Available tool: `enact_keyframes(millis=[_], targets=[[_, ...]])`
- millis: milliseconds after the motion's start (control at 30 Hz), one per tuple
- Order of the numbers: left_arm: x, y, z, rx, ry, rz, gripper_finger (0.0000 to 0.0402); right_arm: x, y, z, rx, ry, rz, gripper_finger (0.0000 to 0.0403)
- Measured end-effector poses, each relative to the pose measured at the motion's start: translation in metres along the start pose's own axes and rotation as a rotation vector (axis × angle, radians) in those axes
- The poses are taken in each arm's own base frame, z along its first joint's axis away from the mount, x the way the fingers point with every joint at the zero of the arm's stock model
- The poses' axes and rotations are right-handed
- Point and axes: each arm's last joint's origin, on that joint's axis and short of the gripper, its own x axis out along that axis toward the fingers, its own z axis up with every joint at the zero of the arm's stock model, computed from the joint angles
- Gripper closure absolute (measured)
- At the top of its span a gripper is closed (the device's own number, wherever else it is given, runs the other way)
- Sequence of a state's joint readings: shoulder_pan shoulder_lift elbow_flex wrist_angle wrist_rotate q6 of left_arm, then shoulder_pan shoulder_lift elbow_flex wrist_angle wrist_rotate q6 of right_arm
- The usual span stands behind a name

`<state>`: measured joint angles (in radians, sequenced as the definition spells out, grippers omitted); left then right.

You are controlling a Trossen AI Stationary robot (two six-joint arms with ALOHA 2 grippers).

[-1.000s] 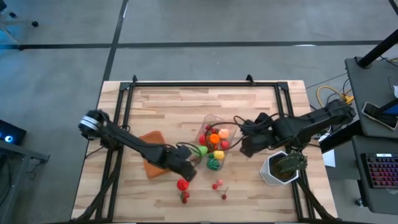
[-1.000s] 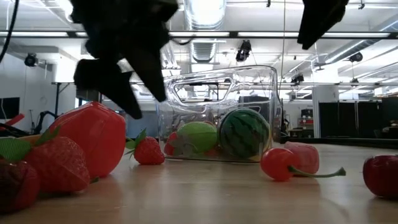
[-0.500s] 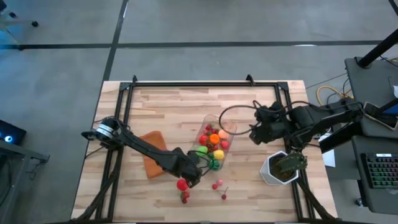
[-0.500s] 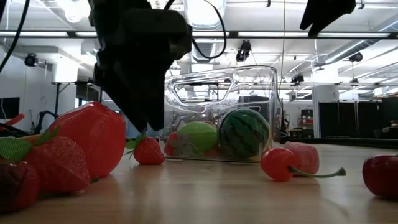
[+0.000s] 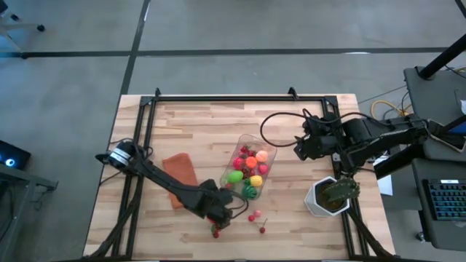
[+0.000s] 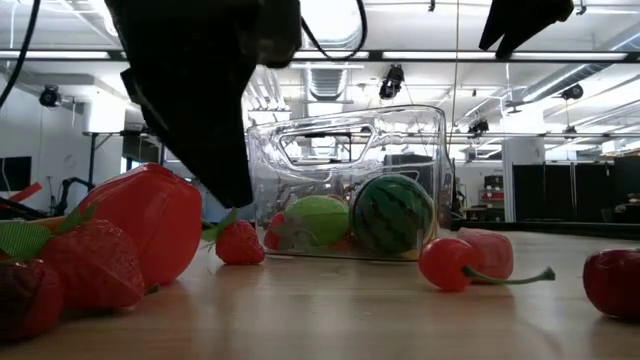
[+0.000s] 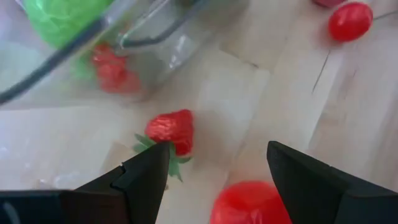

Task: Pick and placing Produce into tupperware
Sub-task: Put the red strawberry into the transparent bin

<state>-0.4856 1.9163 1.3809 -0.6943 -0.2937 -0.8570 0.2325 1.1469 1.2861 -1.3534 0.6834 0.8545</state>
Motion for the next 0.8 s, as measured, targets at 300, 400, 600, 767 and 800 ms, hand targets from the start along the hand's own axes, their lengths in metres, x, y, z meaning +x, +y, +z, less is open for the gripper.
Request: enact_keyframes(millis=[300,400,600,767,800], targets=[[0.001,0.002,-0.004,0.017,-0.093,0.093,0.0146,0.0,0.0,0.001,-0.003,-0.024,-0.021,0.0126],[0.006,0.006,-0.009,0.023,-0.073,0.11,0.0146,0.0,0.0,0.001,-0.002,-0.034,-0.03,0.0126],[0.014,0.012,-0.017,-0.016,-0.059,0.13,0.0146,0.002,0.0,0.0,-0.003,-0.035,-0.038,0.0127],[0.022,0.011,-0.016,-0.016,-0.11,0.07,0.0146,0.005,0.001,-0.003,-0.013,-0.029,-0.047,0.0127],[0.023,0.01,-0.016,-0.012,-0.123,0.056,0.0146,0.006,0.001,-0.004,-0.016,-0.027,-0.049,0.0126]])
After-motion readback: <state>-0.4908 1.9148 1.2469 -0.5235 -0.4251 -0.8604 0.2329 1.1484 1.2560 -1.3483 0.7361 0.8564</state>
